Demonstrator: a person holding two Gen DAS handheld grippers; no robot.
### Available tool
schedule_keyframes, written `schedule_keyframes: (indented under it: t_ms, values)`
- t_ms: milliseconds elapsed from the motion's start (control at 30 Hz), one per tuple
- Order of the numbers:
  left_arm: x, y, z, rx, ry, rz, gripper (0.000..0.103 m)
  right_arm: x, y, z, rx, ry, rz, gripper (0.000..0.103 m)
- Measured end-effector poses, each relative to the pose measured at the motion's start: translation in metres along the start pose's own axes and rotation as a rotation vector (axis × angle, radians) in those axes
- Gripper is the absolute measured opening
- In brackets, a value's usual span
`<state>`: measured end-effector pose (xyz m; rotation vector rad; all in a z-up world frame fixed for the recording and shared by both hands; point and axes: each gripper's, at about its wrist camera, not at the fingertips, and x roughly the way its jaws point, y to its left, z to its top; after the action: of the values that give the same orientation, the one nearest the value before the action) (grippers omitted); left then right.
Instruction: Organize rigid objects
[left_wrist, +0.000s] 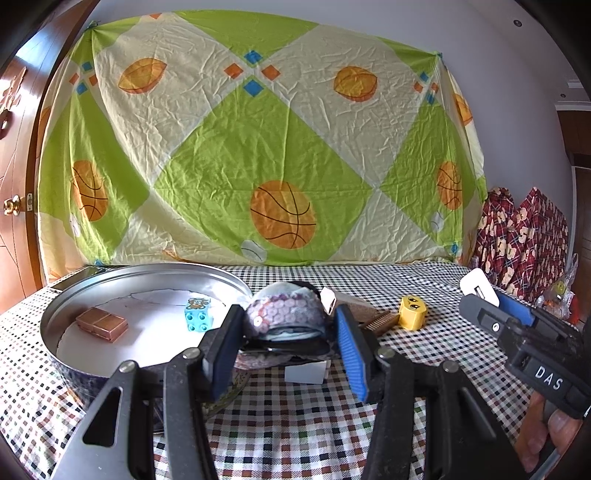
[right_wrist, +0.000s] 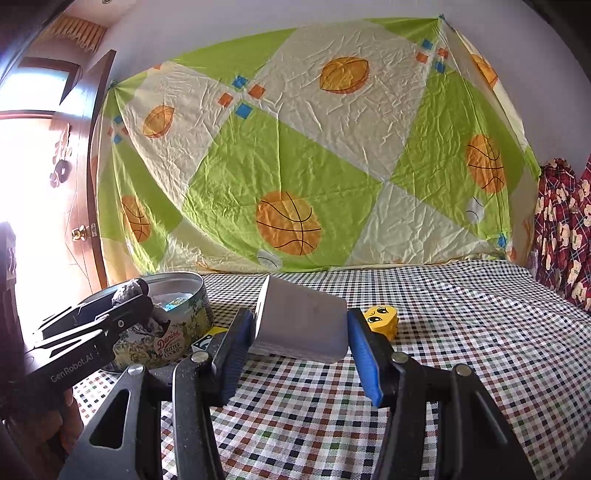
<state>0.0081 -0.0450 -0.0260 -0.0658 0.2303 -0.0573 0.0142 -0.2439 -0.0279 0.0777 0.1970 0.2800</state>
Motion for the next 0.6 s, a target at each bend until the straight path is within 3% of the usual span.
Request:
schedule_keyframes:
  t_ms: [600]
  values:
    - [-0.010, 0.027, -0.003, -0.029, -0.023, 0.039, 0.050, 0.007, 0.032, 0.000, -0.008, -0.007, 0.044, 0.055]
